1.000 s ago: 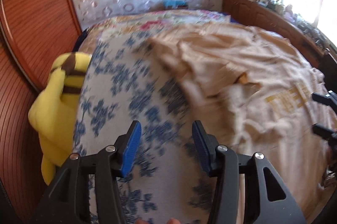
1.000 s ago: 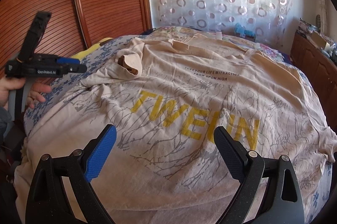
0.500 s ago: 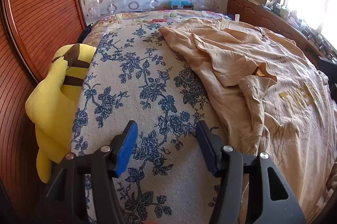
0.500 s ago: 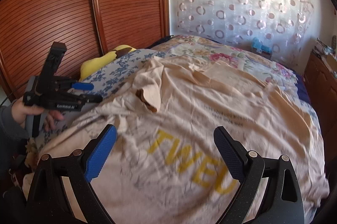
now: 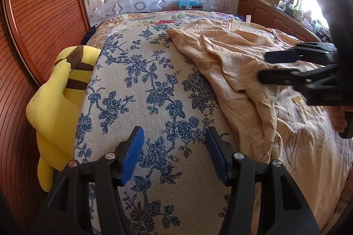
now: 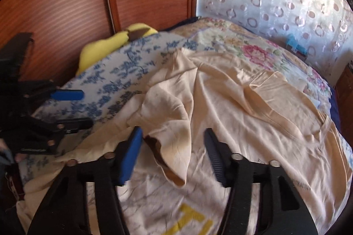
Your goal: Fold small clothes
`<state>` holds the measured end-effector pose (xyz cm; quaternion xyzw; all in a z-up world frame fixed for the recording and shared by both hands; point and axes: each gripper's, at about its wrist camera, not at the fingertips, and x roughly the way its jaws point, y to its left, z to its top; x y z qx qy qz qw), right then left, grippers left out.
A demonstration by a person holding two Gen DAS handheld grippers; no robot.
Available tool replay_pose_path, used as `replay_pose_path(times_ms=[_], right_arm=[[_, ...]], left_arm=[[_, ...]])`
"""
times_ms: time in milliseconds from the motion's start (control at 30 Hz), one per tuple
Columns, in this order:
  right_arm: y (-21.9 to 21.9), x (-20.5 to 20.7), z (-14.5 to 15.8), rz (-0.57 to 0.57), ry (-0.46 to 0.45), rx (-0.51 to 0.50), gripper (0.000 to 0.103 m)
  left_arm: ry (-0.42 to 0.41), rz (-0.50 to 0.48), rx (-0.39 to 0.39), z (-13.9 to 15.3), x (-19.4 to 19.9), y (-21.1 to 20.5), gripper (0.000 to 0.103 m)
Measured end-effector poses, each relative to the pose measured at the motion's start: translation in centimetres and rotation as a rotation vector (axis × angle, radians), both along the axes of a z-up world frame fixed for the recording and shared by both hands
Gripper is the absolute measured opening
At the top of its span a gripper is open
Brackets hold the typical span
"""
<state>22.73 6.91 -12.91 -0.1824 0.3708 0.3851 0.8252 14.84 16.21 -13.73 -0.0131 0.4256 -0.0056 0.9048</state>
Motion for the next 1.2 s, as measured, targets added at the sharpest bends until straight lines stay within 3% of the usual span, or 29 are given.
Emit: replay_pose_path(times_ms=[67,133,233,333,467,500,600,633,800,933,1100,1200], right_arm=[[0.4,0.5,-0.4,0.005,0.003,-0.013,0.036],[0.5,0.8,-0.6,0.018,0.017,-0.013,0.013],[-0.1,1.1,-0.4,0.005,0.003,0.002,0.008],[-1.5,1.8,0.0,-0.077,-0.032,0.005,0.006],[-4.7,3.5,0.0,-0.242,-0.013,0.009,0.006],[-5.5,3.7,0.1,-0.272,-0.017,0.004,0.011],[-6.4,3.6,0.7,-0.300,-0.053,-0.012,0.045],[-6.7,3.3,1.1,-0.292,-0.048,0.014,0.048],[-6.3,0.5,2.4,-0.165,-0.007,0.111,0.049],[-3.6,-0.7,1.3,-0.085,-0.008,0.060,0.049],[-1.9,2.0,-1.0,-0.120,-0.033,-0.049,0.049],[-2.8,4.6,-1.6,-0.227,-0.095,-0.105,0.048]], left_arm=[[0.000,0.000,0.001,0.0,0.0,0.0,0.058],[0.000,0.000,-0.001,0.0,0.0,0.0,0.058],[0.000,0.000,0.000,0.0,0.0,0.0,0.058],[0.000,0.000,0.001,0.0,0.0,0.0,0.058],[0.000,0.001,0.000,0.0,0.2,0.2,0.058],[0.000,0.002,0.000,0.0,0.1,0.1,0.058],[0.000,0.002,0.001,0.0,0.1,0.1,0.058],[0.000,0.002,0.001,0.0,0.1,0.1,0.058],[0.000,0.002,0.002,0.0,0.1,0.1,0.059],[0.000,0.002,0.002,0.0,0.1,0.1,0.059],[-0.002,0.002,0.001,0.0,0.1,0.1,0.059],[-0.001,0.003,0.002,0.0,0.1,0.1,0.059]])
